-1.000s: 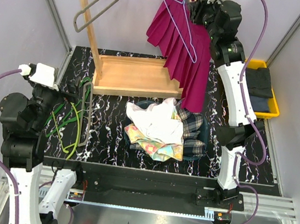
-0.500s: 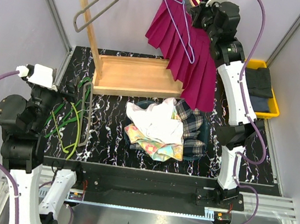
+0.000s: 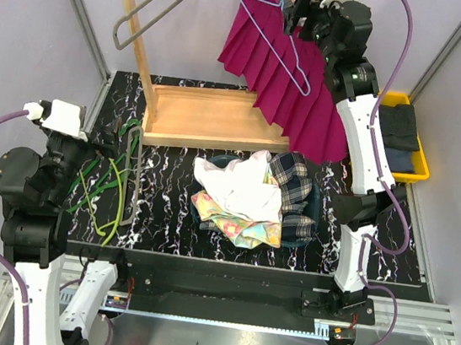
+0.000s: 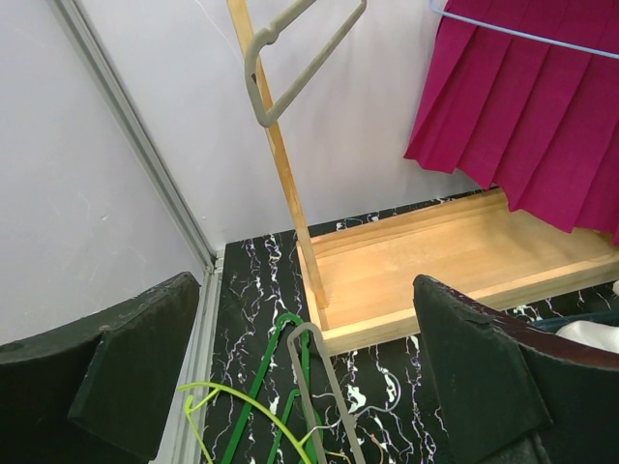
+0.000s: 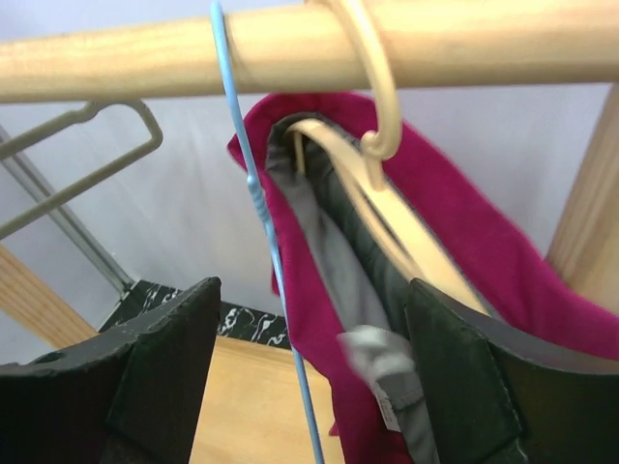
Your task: Remove the skirt from the hanger
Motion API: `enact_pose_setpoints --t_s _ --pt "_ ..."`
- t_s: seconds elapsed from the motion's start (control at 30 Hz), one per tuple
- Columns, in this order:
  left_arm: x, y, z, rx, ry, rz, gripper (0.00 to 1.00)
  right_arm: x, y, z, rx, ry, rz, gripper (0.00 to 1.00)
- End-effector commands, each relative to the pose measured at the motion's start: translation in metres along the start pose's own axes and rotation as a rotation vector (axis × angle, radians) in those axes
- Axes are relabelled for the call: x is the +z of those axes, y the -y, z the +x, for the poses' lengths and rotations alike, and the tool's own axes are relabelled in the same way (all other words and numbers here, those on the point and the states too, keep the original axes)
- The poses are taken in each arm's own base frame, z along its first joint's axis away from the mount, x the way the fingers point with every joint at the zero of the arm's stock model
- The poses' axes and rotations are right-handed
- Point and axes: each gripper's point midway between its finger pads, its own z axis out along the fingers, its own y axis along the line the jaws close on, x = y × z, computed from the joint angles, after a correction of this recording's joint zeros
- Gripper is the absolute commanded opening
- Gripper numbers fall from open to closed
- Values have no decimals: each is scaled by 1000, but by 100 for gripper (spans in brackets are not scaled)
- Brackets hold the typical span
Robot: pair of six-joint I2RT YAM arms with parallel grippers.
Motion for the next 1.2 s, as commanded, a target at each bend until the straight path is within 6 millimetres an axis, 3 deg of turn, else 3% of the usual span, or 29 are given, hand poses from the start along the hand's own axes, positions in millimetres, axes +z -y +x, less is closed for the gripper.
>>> enact_pose_setpoints --t_s 0.0,0.27,0.53,0.77,1.17 --pt "-4 -8 -18 26 75 -38 99 -26 4 -67 -34 155 48 85" --pt "-3 -6 -12 20 69 -34 99 -47 3 -95 -78 216 53 86" --pt "-5 -5 -7 24 61 -36 99 -54 42 -112 -128 264 204 87" --pt "-4 -3 -6 10 59 -27 99 -43 71 -81 -89 188 239 87" --pt "-4 -4 -4 19 56 -33 99 -19 48 -42 -21 101 82 86"
